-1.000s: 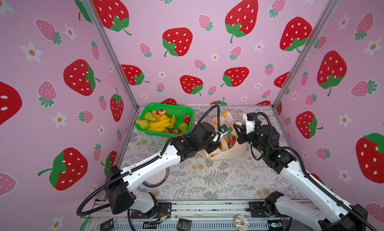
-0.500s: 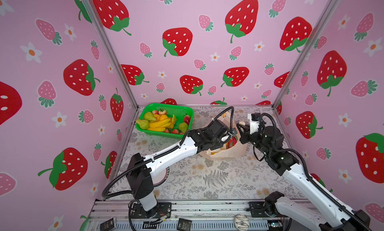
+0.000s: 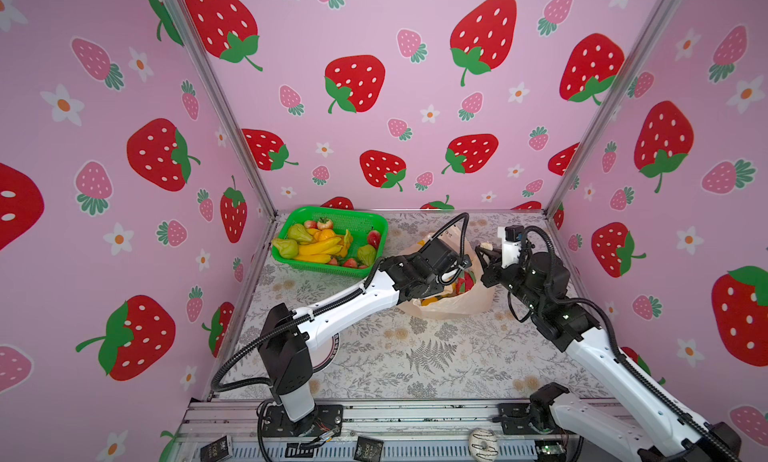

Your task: Place the fake fruits into the plastic bag and tie a complex knot

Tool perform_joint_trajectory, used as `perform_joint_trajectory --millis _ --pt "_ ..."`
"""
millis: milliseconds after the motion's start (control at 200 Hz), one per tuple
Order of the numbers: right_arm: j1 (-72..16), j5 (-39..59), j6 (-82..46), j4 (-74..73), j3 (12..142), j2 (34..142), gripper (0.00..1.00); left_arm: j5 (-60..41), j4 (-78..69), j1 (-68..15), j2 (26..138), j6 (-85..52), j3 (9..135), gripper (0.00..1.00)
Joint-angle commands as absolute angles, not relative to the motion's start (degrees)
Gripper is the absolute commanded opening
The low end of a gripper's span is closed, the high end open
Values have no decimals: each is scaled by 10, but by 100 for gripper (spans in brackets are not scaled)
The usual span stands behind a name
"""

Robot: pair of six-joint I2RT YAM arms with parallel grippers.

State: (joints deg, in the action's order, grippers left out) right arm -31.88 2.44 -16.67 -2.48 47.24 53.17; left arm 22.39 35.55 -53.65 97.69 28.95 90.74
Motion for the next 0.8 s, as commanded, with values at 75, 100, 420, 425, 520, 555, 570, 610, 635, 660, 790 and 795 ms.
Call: perform_joint_trajectory --millis 75,100,420,425,520,555,570,610,635,660,790,795 --pt "-314 -6 -158 -39 464 496 10 195 232 -516 873 219 835 0" --pt "-314 -6 -157 -41 462 495 10 183 217 -511 859 206 822 0" --pt "-313 32 -142 -48 468 539 13 23 91 -411 751 27 695 0" --pt "-313 34 -142 -48 468 541 13 22 89 -409 751 23 693 0" --pt "-313 72 -138 -40 490 579 19 0 57 -388 735 -19 662 0" --pt "-313 88 -135 -36 499 594 21 -3 47 -382 732 -31 651 0" --pt "-313 96 -133 -35 503 600 22 -4 43 -380 729 -36 646 0" --pt "-313 115 -131 -30 516 616 25 -6 36 -375 726 -48 638 0" --pt "-313 127 -128 -27 524 626 27 -6 31 -372 725 -56 632 0" --pt "-313 139 -125 -24 533 636 29 -6 27 -368 724 -64 626 0" --pt "-313 193 -101 -9 572 664 41 -12 11 -349 719 -104 604 0" --pt "-314 193 -100 -9 573 664 42 -13 11 -349 719 -106 603 0"
